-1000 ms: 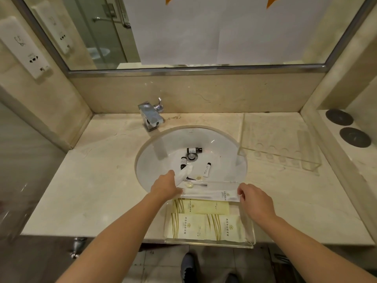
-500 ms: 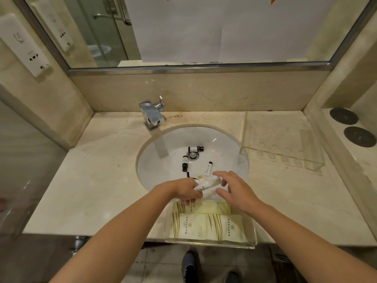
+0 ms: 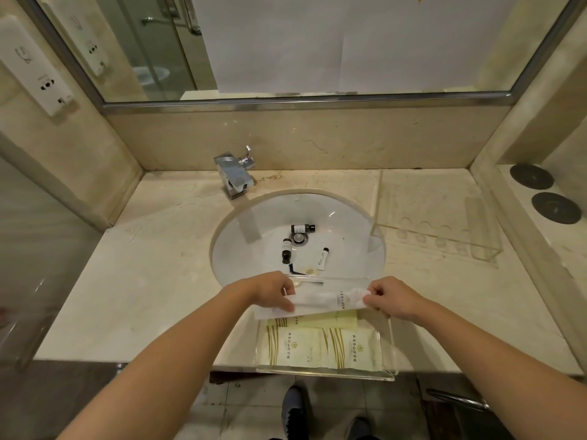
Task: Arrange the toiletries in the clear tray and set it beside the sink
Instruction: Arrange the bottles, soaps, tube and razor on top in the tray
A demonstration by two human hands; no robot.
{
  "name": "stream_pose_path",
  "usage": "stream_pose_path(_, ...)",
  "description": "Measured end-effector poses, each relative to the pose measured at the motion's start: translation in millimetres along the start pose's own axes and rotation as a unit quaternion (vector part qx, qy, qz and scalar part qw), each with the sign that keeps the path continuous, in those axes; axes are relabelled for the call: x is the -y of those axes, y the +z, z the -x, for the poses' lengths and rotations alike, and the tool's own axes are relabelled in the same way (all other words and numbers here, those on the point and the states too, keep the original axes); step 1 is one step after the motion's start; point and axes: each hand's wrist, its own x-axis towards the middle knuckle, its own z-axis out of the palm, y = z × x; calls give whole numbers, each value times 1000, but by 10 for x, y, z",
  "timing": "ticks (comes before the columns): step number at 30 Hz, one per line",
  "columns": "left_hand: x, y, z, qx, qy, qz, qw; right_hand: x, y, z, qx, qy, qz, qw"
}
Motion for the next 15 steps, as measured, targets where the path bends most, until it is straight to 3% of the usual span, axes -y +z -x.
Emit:
stream_pose_path(5,55,25,56,-31,-3,-20,999,-36,-117,-46,57,52,105,991)
stream_pose_path(15,76,93,89,-136,26,-115,984,-49,-61,-5,64,78,209,973)
